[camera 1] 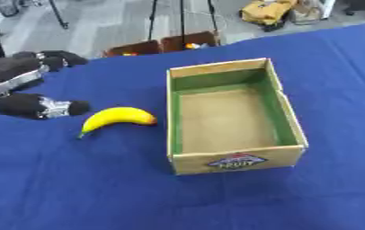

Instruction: Pick up objects on the table and place them in the box.

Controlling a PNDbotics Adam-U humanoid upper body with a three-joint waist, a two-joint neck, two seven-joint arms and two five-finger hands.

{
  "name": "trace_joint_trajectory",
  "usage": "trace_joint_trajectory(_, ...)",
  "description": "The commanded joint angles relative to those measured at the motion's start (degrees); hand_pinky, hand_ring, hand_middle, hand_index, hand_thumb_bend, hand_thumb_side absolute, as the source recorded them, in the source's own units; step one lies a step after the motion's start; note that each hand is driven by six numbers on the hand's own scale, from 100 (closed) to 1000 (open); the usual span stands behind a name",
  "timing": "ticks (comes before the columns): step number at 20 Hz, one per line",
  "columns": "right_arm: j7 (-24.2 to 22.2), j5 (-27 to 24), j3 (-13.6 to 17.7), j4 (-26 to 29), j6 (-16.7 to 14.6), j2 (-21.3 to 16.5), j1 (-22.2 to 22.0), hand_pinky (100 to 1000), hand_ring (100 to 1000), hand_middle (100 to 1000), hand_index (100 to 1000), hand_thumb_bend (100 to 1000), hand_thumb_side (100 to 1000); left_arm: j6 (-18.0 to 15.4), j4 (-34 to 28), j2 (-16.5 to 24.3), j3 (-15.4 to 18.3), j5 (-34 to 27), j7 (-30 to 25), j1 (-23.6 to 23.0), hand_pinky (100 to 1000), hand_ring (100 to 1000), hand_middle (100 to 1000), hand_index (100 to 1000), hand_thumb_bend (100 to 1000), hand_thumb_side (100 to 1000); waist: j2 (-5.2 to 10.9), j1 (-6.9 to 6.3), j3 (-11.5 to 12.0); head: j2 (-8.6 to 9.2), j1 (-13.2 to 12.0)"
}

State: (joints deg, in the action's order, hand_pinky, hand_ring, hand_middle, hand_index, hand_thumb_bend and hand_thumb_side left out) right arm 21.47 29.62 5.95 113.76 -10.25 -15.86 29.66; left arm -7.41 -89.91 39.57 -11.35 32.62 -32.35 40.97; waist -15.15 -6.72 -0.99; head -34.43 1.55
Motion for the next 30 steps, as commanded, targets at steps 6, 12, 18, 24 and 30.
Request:
trace_joint_trajectory(6,-0.51,-0.57,-0.33,0.83,-0.02,-0.45,0.44,789,887,713,923,100,1000,0.11,8.69,-2.08,-1.93,-0.32,-4.51,4.89,860,937,943,1000,522,889,1.23,0.03,-0.36,0.23,-0.99)
trace_joint_trajectory(12,-0.53,-0.69,-0.38,0.83,0.04,-0.28,0.46,791,884,707,923,100,1000,0.76,15.76,-4.93,-2.85,-0.09,-7.39,7.31,846,964,1000,1000,504,825,1.24,-0.04,-0.79,0.26,-1.30)
trace_joint_trajectory(18,-0.43,-0.84,-0.46,0.83,0.09,-0.20,0.50,795,881,702,923,100,1000,1.90,20.57,-7.09,-2.59,0.95,-7.75,8.63,828,973,1000,1000,284,612,1.07,-0.26,-1.19,0.48,-1.19)
trace_joint_trajectory(24,-0.31,-0.96,-0.51,0.83,0.10,-0.23,0.69,797,877,696,923,100,1000,2.76,24.51,-8.76,-1.91,2.16,-5.94,9.55,828,975,1000,1000,254,577,0.75,-0.48,-1.83,1.10,-1.01)
trace_joint_trajectory(30,-0.32,-1.11,-0.56,0.83,0.14,-0.28,0.88,798,874,691,924,100,1000,2.66,27.62,-10.08,-1.26,3.32,-3.38,10.22,865,966,1000,1000,204,548,0.33,-0.66,-2.35,1.73,-0.87)
